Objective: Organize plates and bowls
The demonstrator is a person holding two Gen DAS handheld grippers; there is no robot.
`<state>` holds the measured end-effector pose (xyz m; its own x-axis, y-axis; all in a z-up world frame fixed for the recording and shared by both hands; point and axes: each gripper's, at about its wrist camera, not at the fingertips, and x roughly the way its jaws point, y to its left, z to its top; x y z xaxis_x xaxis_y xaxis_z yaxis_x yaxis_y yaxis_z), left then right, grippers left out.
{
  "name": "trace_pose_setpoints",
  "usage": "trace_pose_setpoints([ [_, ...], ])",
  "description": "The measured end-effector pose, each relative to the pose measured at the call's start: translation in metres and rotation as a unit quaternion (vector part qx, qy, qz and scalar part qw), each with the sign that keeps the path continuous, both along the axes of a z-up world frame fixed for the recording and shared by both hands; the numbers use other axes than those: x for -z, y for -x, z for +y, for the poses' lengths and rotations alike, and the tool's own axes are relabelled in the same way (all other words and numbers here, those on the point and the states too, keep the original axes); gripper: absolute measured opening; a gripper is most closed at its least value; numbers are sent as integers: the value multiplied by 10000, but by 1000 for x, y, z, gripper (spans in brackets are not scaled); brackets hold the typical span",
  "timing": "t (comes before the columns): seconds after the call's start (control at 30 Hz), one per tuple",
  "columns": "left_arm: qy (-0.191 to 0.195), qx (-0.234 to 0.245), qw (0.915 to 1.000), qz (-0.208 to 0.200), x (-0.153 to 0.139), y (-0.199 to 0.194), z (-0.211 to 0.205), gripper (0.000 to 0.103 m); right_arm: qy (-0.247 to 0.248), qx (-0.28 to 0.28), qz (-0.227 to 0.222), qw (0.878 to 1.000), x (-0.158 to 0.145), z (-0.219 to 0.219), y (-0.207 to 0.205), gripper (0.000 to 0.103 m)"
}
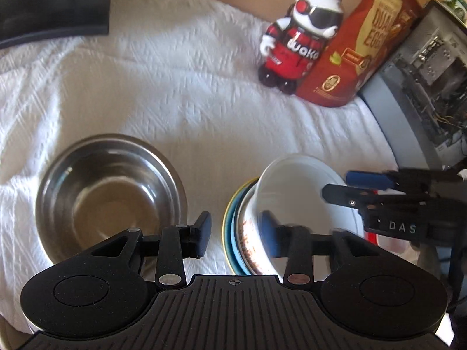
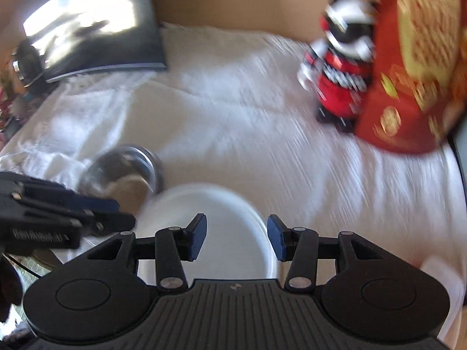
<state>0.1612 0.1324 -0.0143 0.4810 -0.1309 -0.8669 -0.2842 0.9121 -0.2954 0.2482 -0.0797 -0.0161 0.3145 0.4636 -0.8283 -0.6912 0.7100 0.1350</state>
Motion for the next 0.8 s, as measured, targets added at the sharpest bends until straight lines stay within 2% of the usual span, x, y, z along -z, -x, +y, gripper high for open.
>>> trace_pose_setpoints([
  [0.1,-136,-86,9996,210,7,-2,0,42,111,262,-18,9996,14,-15,-4,47],
  [0.17,-17,-67,9996,286,12,-6,-1,42,182,422,7,9989,22,-22,-7,47],
  [0.27,239,-73,9987,453,22,-12,6,52,110,621,269,9976,33,-34,-17,48],
  [0.4,384,-14,9975,599,34,-22,4,52,-48,798,520,9954,44,-48,-21,52],
  [0.47,385,57,9970,676,40,-26,1,53,-100,902,813,9925,54,-54,-22,52],
  [0.5,419,68,9966,713,42,-28,-1,50,-158,958,1020,9900,61,-56,-23,52],
  [0.57,451,99,9960,760,47,-31,-4,48,-341,1057,1561,9815,75,-60,-24,52],
  [0.63,525,158,9956,758,51,-32,-7,51,-607,1107,2074,9701,88,-62,-25,52],
  [0.7,443,239,9957,775,53,-34,-11,51,-823,1117,2393,9610,94,-62,-23,52],
  [0.8,498,236,9946,880,59,-36,-12,50,-973,1072,2594,9549,97,-57,-22,52],
])
